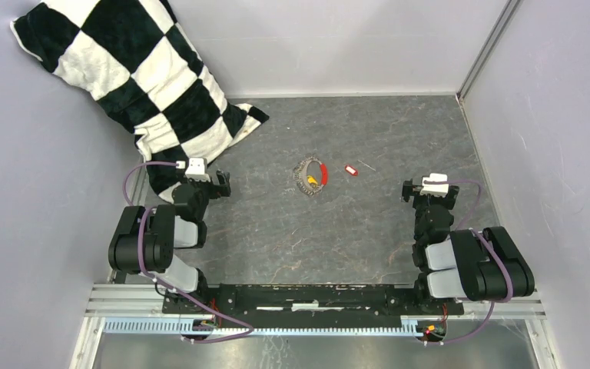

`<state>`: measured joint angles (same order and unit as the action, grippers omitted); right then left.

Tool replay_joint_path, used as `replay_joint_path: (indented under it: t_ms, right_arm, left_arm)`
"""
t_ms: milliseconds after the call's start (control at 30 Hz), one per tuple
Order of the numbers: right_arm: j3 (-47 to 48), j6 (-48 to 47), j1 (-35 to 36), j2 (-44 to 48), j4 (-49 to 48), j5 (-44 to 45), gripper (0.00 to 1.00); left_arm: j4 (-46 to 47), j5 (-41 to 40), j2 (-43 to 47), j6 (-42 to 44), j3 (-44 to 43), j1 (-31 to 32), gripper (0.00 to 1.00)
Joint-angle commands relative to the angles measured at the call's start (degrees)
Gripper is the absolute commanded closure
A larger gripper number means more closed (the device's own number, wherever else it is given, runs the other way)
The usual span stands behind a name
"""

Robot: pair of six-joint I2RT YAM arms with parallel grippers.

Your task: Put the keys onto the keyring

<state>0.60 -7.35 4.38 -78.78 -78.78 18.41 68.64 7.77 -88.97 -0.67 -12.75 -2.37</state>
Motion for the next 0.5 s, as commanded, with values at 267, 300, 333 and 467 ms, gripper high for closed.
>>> replay_joint_path:
  t_ms: [267,300,333,467]
  right_arm:
    - [11.73,3.69,2.71,9.34,34.51,6.02,0.02]
    - [12.83,5.0,2.72,10.62,35.85,2.03,0.02]
    - [13.44,7.86,2.57,11.48,36.34,-1.01,0.02]
    - [21.69,25.03,1.75,8.34,49.09,-7.77,0.02]
  left_arm:
    - [0.23,0.44,2.58,-0.15,-0.24,0.03,0.0]
    - [-4.55,1.47,4.57,0.06,-2.14,0.0,0.0]
    - [-11.88,2.44,6.52,0.28,-5.4,0.08,0.0]
    - [-49.28,7.08,7.7,2.8,-23.88,0.09,0.0]
